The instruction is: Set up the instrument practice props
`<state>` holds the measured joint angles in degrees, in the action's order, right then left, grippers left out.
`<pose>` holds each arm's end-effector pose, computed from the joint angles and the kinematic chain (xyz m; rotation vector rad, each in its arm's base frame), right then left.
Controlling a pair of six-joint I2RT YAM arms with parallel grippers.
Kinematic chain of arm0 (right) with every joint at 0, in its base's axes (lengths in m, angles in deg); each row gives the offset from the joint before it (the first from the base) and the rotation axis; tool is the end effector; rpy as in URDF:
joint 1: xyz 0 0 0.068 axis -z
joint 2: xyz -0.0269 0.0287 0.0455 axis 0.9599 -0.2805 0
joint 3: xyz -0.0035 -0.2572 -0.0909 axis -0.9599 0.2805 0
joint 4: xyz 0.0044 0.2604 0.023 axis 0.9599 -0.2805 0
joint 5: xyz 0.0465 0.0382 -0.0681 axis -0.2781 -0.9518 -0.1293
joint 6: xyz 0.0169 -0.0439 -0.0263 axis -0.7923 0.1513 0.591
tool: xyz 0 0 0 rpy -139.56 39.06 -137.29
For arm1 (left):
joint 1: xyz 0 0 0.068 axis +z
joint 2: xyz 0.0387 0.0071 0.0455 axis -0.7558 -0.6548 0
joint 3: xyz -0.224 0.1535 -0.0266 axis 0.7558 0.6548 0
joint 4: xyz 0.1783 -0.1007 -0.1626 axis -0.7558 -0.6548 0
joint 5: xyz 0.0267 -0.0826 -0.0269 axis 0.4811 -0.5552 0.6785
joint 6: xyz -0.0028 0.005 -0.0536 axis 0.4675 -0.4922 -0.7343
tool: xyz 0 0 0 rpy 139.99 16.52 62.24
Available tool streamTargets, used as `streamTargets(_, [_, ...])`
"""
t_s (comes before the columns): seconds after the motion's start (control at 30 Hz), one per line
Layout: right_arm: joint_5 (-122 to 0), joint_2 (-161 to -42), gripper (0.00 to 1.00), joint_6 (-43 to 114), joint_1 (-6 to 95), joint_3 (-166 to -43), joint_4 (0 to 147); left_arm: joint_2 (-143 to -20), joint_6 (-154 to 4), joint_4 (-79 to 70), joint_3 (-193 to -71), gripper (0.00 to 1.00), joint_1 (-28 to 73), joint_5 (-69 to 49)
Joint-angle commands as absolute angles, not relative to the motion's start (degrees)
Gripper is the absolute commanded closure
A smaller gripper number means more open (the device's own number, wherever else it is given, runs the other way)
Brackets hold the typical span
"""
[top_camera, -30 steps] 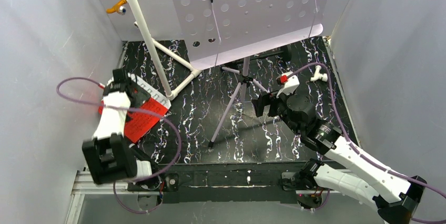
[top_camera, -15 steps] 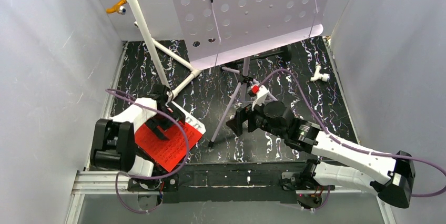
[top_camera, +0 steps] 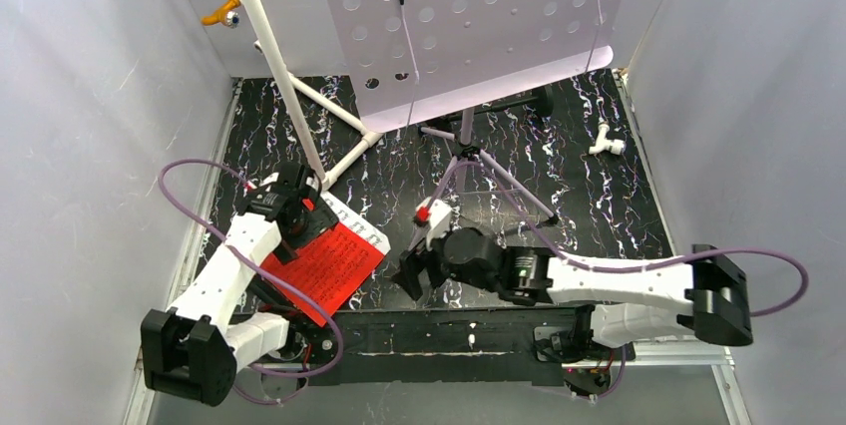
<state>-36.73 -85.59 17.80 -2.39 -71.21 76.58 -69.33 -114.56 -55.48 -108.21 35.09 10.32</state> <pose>0.0725 0.2505 0.2759 -0.6914 1.8940 0.8837 0.1982 -0.0417 0.2467 -0.9062 2.4856 -0.0948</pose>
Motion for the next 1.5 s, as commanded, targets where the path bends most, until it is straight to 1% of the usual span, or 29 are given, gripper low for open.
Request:
streamTargets(0.0, [-33.26, -94.01, 0.06, 18.53, -6.69, -79.09, 80.51, -66.86, -118.72, -58.45, -104.95, 0.02, 37.41, 14.36])
streamTargets(0.1, [-32.92, -101.78, 0.14, 14.08, -7.04, -85.58, 77.63, -69.07, -120.11, -57.79, -102.92, 0.02, 42.64, 13.57])
streamTargets(0.13, [-33.10, -103.99, 0.15, 13.77, -7.20, -86.92, 78.01, -69.61, -119.94, -56.54, -101.49, 0.02, 45.43, 12.97])
streamTargets(0.2, [-31.60, -108.12, 0.21, 12.85, -7.32, -89.45, 78.34, -70.22, -118.77, -52.84, -98.00, 0.02, 53.67, 6.76])
streamTargets(0.23, [-30.46, -110.29, 0.22, 12.65, -7.33, -91.64, 77.04, -70.57, -118.62, -51.18, -96.33, 0.04, 56.79, 2.79])
streamTargets(0.3, [-28.03, -115.48, 0.22, 13.68, -7.33, -96.39, 73.35, -71.61, -119.00, -49.41, -94.74, 0.05, 59.26, -1.61])
streamTargets(0.37, [-24.87, -119.81, 0.22, 15.41, -7.19, -101.45, 69.74, -72.44, -119.08, -49.42, -95.09, 0.05, 59.35, -3.47])
streamTargets(0.43, [-22.73, -123.78, 0.21, 15.64, -6.20, -104.96, 67.27, -71.88, -119.67, -49.42, -94.60, 0.04, 59.39, -2.97])
streamTargets(0.53, [-26.39, -128.32, 0.20, 15.40, -3.33, -108.25, 66.74, -70.38, -119.30, -50.03, -94.49, 0.04, 59.37, 1.08])
streamTargets(0.7, [-32.37, -134.95, 0.05, 14.21, 1.54, -113.98, 65.12, -70.26, -119.09, -50.60, -94.31, 0.05, 59.43, 4.08])
streamTargets(0.87, [-37.54, -140.79, 0.02, 13.38, 4.28, -119.30, 63.66, -69.71, -121.36, -50.20, -92.96, 0.05, 59.35, 5.00])
streamTargets(1.03, [-38.99, -143.29, 0.04, 12.76, 5.01, -121.21, 63.05, -71.29, -121.17, -50.04, -93.25, 0.05, 59.42, 4.57])
streamTargets(1.23, [-40.77, -144.05, 0.12, 11.81, 5.16, -120.33, 63.21, -71.51, -121.21, -49.69, -93.25, 0.06, 59.46, 4.82])
streamTargets(1.33, [-38.80, -143.00, 0.13, 12.94, 4.81, -118.94, 63.70, -71.67, -121.15, -49.23, -93.02, 0.06, 59.43, 4.65])
streamTargets(1.47, [-37.10, -141.86, 0.12, 15.29, 4.53, -120.49, 60.73, -72.33, -120.84, -48.81, -92.61, 0.06, 59.43, 4.95])
